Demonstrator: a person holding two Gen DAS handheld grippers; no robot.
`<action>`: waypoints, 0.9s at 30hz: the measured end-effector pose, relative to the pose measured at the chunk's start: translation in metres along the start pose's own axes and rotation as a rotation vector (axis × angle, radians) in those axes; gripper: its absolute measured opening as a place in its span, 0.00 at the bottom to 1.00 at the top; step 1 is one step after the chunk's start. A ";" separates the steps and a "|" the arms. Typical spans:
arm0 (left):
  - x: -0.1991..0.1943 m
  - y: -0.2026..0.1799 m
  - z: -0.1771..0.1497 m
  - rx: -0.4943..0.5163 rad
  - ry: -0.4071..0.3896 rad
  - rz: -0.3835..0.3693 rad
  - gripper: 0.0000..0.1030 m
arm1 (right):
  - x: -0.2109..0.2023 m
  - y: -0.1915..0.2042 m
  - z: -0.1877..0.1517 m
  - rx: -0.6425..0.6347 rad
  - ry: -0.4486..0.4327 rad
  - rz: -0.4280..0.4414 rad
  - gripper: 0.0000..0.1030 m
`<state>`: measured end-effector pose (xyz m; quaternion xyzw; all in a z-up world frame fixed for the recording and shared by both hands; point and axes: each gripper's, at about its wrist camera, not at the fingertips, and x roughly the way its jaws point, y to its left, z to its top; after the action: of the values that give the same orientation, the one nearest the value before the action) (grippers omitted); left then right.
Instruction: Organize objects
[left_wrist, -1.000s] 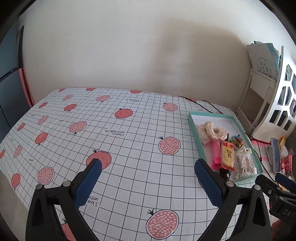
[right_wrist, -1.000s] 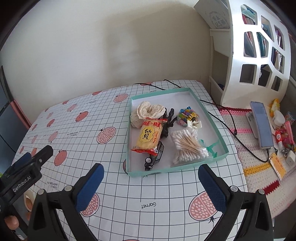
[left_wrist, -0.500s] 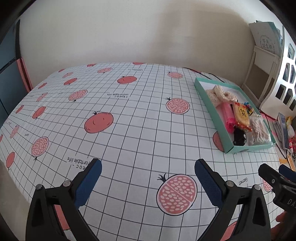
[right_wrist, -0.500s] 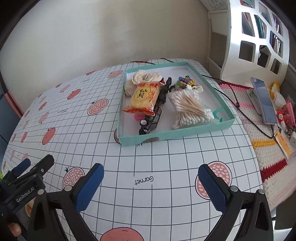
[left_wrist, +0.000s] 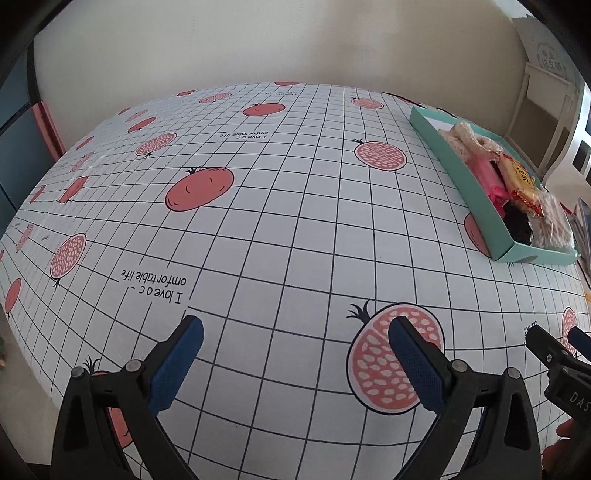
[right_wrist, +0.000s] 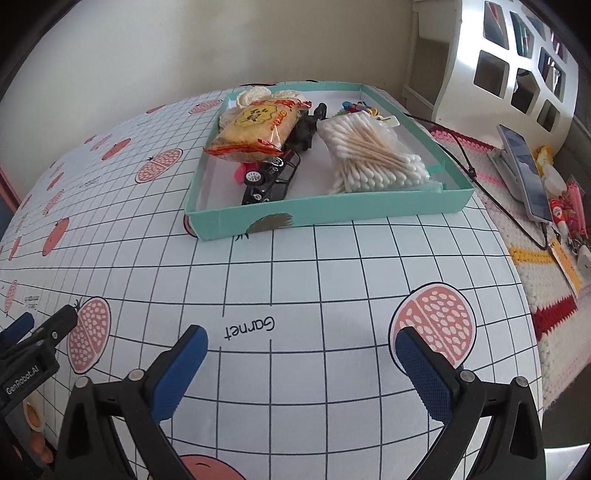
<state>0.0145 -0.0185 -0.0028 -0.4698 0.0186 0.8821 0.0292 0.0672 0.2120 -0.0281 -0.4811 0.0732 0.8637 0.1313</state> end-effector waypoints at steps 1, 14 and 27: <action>0.001 -0.002 -0.001 0.006 -0.001 -0.001 0.97 | 0.001 0.000 0.000 0.001 0.003 -0.002 1.00; 0.009 -0.005 -0.004 0.004 -0.015 -0.012 1.00 | 0.006 -0.001 0.000 0.000 -0.013 -0.023 1.00; 0.008 -0.007 -0.006 -0.005 -0.031 -0.006 1.00 | 0.005 -0.002 -0.003 -0.003 -0.058 -0.024 1.00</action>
<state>0.0153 -0.0118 -0.0129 -0.4563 0.0147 0.8892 0.0311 0.0679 0.2133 -0.0336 -0.4571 0.0624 0.8756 0.1433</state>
